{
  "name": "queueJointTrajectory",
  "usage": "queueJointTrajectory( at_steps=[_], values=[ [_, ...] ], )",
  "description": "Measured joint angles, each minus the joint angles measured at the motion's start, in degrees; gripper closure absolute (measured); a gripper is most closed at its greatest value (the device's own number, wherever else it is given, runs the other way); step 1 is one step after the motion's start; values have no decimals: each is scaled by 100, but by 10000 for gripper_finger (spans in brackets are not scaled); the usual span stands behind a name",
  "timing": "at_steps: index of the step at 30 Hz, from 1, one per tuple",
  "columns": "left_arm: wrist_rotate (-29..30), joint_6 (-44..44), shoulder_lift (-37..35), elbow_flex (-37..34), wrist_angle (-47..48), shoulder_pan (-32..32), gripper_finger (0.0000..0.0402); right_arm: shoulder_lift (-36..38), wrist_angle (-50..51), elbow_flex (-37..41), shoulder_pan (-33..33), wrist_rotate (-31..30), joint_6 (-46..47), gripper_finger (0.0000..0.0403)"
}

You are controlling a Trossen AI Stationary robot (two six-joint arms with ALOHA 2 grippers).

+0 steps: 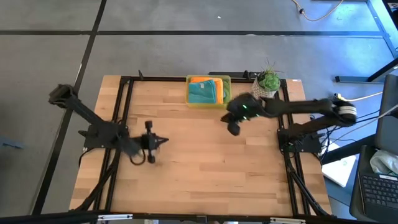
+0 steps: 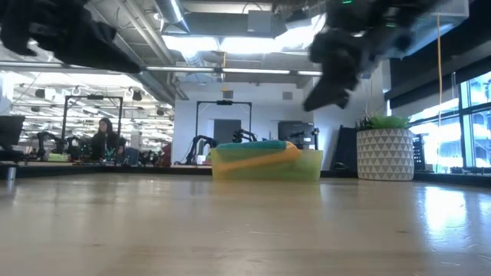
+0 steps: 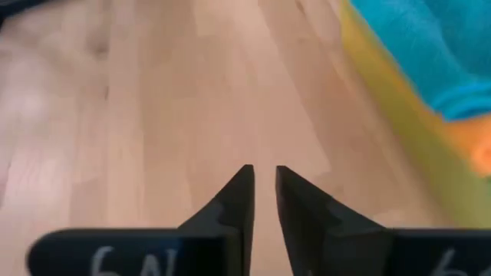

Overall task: Fold microfiber towels
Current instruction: Return to Home Position

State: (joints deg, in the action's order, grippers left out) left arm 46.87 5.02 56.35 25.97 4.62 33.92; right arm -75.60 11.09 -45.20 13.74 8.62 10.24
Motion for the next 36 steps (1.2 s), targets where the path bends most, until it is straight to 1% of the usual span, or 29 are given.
queueJointTrajectory(
  at_steps=[2,4,7,11,13,16,18,21,22,24,26,28,30,33,36],
  values=[
    [-662,-496,-589,-495,-773,-512,401,471,-465,634,-181,-214,154,351],
    [-1181,-757,-1170,-889,-1236,-968,401,924,-923,1195,-365,-465,173,359],
    [-2128,-947,-1965,-1260,-1542,-1631,401,1563,-1851,2018,-632,-656,127,373],
    [-3543,-973,-2681,-1512,-1601,-2534,401,2257,-3620,3256,-828,-657,-82,394],
    [-3988,-958,-2928,-1627,-1602,-2948,401,2512,-4402,3792,-840,-658,-134,398],
    [-4278,-829,-3305,-1883,-1588,-3381,401,2906,-5212,4489,-840,-658,-119,394],
    [-4350,-755,-3646,-2136,-1601,-3566,401,3162,-4685,4467,-855,-601,-34,391],
    [-4369,-680,-4220,-2556,-1580,-3802,401,3400,-4355,4481,-987,-560,-134,392],
    [-4444,-644,-4442,-2552,-1335,-3895,401,3456,-4194,4483,-1029,-579,-171,394],
    [-4783,-654,-4764,-2548,-1153,-4115,401,3561,-4092,4482,-1079,-719,-288,397],
    [-5349,-568,-5092,-2550,-964,-4353,401,3631,-3959,4483,-1087,-797,-350,399],
    [-5796,-534,-5367,-2546,-893,-4608,401,3642,-3956,4483,-1087,-804,-404,396],
    [-5963,-495,-5618,-2548,-717,-4843,401,3666,-4077,4483,-1099,-765,-376,391],
    [-6157,-421,-5623,-2476,-569,-5151,401,3754,-4060,4483,-1104,-702,-281,387],
    [-6371,-452,-5621,-2163,213,-5455,401,4027,-4173,4483,-1104,-694,-23,394]
  ],
)
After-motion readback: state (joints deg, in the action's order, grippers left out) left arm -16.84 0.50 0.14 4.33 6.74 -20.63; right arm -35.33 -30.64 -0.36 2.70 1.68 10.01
